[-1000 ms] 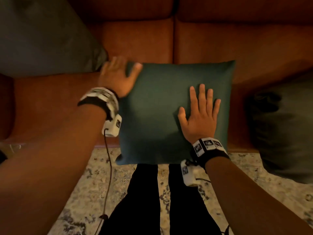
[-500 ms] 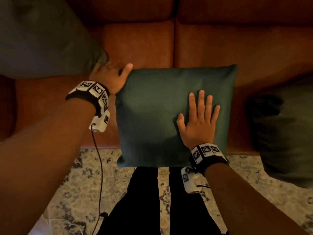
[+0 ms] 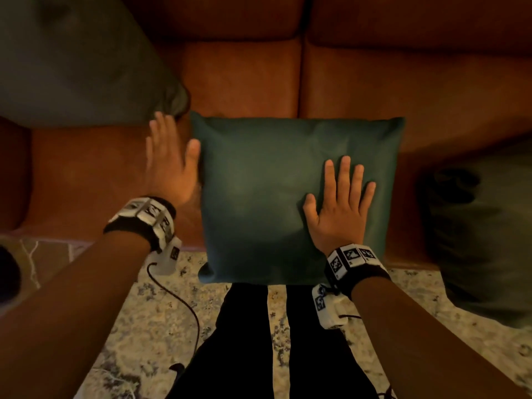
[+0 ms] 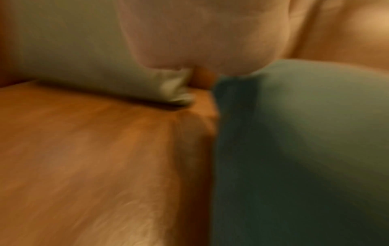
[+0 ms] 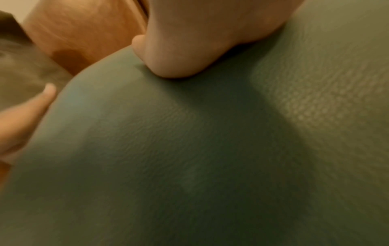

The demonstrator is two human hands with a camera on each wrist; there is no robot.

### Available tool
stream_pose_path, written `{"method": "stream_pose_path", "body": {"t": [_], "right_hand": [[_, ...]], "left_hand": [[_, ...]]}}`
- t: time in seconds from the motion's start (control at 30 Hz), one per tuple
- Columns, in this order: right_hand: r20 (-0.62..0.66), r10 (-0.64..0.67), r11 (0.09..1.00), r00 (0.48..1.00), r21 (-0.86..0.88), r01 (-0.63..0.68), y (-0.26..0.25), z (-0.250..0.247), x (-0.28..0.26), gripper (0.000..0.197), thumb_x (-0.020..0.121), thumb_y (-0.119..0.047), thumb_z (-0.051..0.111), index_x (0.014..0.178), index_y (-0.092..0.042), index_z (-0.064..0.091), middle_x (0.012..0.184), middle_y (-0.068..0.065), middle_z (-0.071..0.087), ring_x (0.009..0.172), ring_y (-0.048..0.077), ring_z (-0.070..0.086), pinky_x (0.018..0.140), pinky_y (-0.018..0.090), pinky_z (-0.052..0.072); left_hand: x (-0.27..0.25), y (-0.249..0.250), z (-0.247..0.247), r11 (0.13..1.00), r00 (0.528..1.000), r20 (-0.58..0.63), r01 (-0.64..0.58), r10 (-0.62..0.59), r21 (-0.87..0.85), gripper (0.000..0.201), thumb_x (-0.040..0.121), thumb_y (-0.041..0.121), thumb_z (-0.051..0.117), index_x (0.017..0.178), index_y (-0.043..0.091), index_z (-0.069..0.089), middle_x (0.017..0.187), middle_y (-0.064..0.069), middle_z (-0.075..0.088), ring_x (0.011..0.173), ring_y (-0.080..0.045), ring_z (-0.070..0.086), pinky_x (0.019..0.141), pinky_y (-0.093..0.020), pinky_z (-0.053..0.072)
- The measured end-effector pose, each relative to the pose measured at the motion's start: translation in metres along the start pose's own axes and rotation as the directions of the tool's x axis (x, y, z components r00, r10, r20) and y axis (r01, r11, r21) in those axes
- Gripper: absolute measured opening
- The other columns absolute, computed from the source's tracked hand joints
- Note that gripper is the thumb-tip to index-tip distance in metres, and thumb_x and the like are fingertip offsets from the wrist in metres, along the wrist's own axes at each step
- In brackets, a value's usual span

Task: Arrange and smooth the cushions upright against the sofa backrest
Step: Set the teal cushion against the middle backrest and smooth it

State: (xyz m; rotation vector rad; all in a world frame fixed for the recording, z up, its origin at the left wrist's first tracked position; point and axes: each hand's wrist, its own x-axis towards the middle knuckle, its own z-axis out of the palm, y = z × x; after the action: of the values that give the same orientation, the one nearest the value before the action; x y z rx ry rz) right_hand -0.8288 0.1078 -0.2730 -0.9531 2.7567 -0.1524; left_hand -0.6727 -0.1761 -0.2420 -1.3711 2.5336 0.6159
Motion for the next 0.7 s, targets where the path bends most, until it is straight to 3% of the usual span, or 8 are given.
{"method": "stream_pose_path", "body": {"t": [0.07,0.1,0.17,0.27,0.33,0.43,0.53,0.7], "right_hand": [[0.015,0.0,1.0,1.0,-0.011,0.0,-0.004,-0.003,-0.001,0.075,0.1,-0.054,0.036,0.165,-0.02,0.021,0.173,0.009,0.012,0.16,0.034,0.009,0.126,0.062,0.008],[0.022,-0.004,1.0,1.0,-0.003,0.004,-0.006,-0.006,-0.002,0.075,0.1,-0.054,0.035,0.165,-0.02,0.021,0.173,0.009,0.012,0.16,0.034,0.009,0.126,0.062,0.008],[0.046,-0.018,0.999,0.999,0.031,0.017,-0.005,-0.012,-0.001,0.075,0.1,-0.054,0.034,0.165,-0.021,0.02,0.173,0.008,0.01,0.16,0.033,0.006,0.126,0.061,0.006],[0.117,-0.03,0.996,0.993,0.091,0.02,0.001,-0.023,0.002,0.074,0.101,-0.056,0.031,0.166,-0.024,0.015,0.174,0.005,0.004,0.161,0.03,0.0,0.127,0.058,0.001],[0.128,-0.036,0.996,0.991,0.083,0.025,-0.001,-0.028,0.001,0.074,0.101,-0.055,0.032,0.166,-0.024,0.016,0.174,0.005,0.005,0.161,0.031,0.0,0.127,0.058,0.001],[0.077,-0.014,0.988,0.997,0.151,0.002,-0.009,-0.038,0.006,0.068,0.098,-0.045,0.039,0.16,-0.018,0.034,0.171,0.009,0.021,0.159,0.035,0.014,0.127,0.059,0.009],[-0.106,-0.036,0.956,0.994,0.287,0.066,-0.008,-0.047,0.028,0.055,0.095,-0.029,0.046,0.144,-0.008,0.056,0.159,0.012,0.046,0.15,0.037,0.037,0.123,0.057,0.023],[0.01,-0.477,0.872,0.879,0.136,0.471,-0.01,-0.045,0.088,0.059,0.103,-0.04,0.039,0.156,-0.014,0.044,0.166,0.008,0.035,0.155,0.031,0.028,0.127,0.056,0.015]], "left_hand": [[-0.018,0.024,0.004,0.932,0.932,0.025,-0.363,0.362,0.011,0.078,0.104,0.052,0.027,0.165,0.008,0.008,0.172,-0.013,-0.003,0.16,-0.03,-0.005,0.13,-0.047,-0.001],[-0.028,0.034,0.011,0.833,0.834,0.079,-0.551,0.546,0.053,0.078,0.104,0.055,0.03,0.164,0.008,0.012,0.172,-0.012,0.0,0.16,-0.031,-0.003,0.13,-0.047,0.0],[-0.037,0.038,0.025,0.712,0.732,0.162,-0.681,0.661,0.173,0.081,0.103,0.065,0.022,0.164,0.013,0.016,0.172,-0.01,0.004,0.16,-0.029,-0.002,0.13,-0.049,0.004],[-0.023,0.015,0.023,0.978,0.981,0.027,-0.196,0.195,0.065,0.087,0.101,0.069,0.014,0.165,0.012,0.005,0.173,-0.013,-0.007,0.159,-0.031,-0.009,0.129,-0.053,0.001],[-0.015,0.009,0.015,0.997,0.998,0.001,0.058,-0.058,-0.054,0.087,0.101,0.065,0.012,0.165,0.007,-0.002,0.172,-0.015,-0.013,0.159,-0.031,-0.013,0.129,-0.054,0.0],[-0.025,0.044,0.01,0.967,0.968,-0.003,-0.253,0.253,0.019,0.082,0.103,0.056,0.026,0.165,0.006,0.005,0.172,-0.017,-0.006,0.16,-0.033,-0.006,0.13,-0.049,0.0],[-0.046,0.09,0.028,0.816,0.825,0.078,-0.565,0.56,0.122,0.081,0.105,0.058,0.03,0.164,0.004,0.015,0.172,-0.017,0.005,0.16,-0.032,0.002,0.13,-0.048,0.005],[-0.054,0.097,0.056,0.763,0.809,0.114,-0.583,0.577,0.278,0.083,0.105,0.064,0.026,0.164,0.006,0.018,0.172,-0.013,0.011,0.161,-0.027,0.008,0.13,-0.047,0.01]]}}
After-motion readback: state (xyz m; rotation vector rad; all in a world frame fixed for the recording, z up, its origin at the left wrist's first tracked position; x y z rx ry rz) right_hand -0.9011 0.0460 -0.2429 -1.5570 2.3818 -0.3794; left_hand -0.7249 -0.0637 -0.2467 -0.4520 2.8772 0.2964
